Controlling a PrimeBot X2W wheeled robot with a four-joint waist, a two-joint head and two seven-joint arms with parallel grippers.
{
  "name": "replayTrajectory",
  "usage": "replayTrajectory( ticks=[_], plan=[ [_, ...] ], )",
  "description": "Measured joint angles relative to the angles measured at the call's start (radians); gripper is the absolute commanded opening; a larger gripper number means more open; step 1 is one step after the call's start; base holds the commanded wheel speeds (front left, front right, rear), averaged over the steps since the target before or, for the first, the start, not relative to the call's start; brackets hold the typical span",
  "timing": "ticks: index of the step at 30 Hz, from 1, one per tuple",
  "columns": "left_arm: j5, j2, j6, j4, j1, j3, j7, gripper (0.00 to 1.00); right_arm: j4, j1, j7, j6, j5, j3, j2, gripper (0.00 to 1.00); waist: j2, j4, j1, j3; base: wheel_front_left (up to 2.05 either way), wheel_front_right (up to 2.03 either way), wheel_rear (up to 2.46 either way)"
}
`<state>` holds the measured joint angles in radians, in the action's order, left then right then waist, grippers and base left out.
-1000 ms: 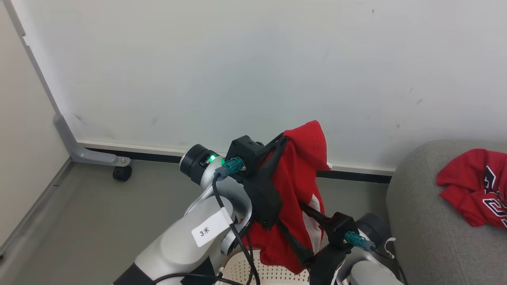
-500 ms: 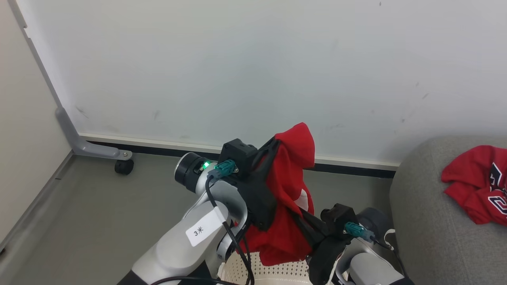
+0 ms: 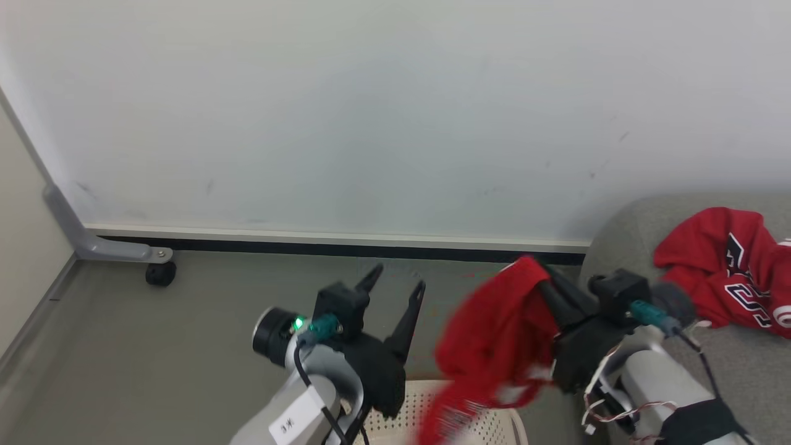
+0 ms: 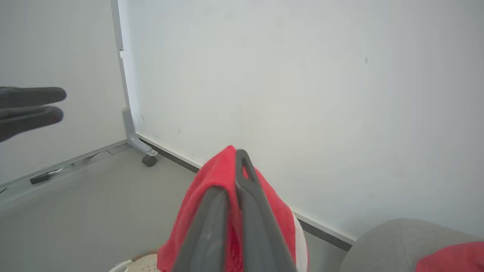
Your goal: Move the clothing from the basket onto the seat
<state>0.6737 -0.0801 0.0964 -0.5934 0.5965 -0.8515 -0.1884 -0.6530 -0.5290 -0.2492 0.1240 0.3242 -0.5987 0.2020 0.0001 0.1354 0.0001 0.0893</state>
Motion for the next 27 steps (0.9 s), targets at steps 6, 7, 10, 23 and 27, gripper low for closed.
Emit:
replayTrajectory(
  ticks=[6,7,10,23,27],
  plan=[
    [-0.001,-0.007,0.000,0.014,-0.088,-0.035,-0.016,1.00,0.088,0.017,0.000,-0.023,0.006,0.063,0.077,0.00,0.0000,-0.039,0.0000,0.002,0.00,0.00,0.00],
    [-0.001,-0.007,0.000,0.016,-0.101,-0.040,-0.017,1.00,0.103,0.027,0.000,-0.032,0.007,0.074,0.089,0.00,0.0000,-0.046,0.0000,0.002,0.00,0.00,0.00],
    [-0.003,-0.008,-0.001,0.026,-0.136,-0.060,-0.025,1.00,0.149,0.072,0.000,-0.059,0.012,0.105,0.125,0.00,-0.0001,-0.068,0.0000,0.004,0.00,0.00,0.00],
    [-0.007,-0.003,-0.010,0.094,-0.220,-0.092,-0.044,1.00,0.362,0.177,0.000,-0.121,0.007,0.170,0.257,0.00,-0.0001,-0.181,0.0000,0.008,0.00,0.00,0.00],
    [-0.008,0.004,-0.010,0.112,-0.233,-0.094,-0.053,1.00,0.437,0.193,0.000,-0.131,0.000,0.176,0.279,0.00,0.0000,-0.229,-0.0001,0.006,0.00,0.00,0.00]
  ],
)
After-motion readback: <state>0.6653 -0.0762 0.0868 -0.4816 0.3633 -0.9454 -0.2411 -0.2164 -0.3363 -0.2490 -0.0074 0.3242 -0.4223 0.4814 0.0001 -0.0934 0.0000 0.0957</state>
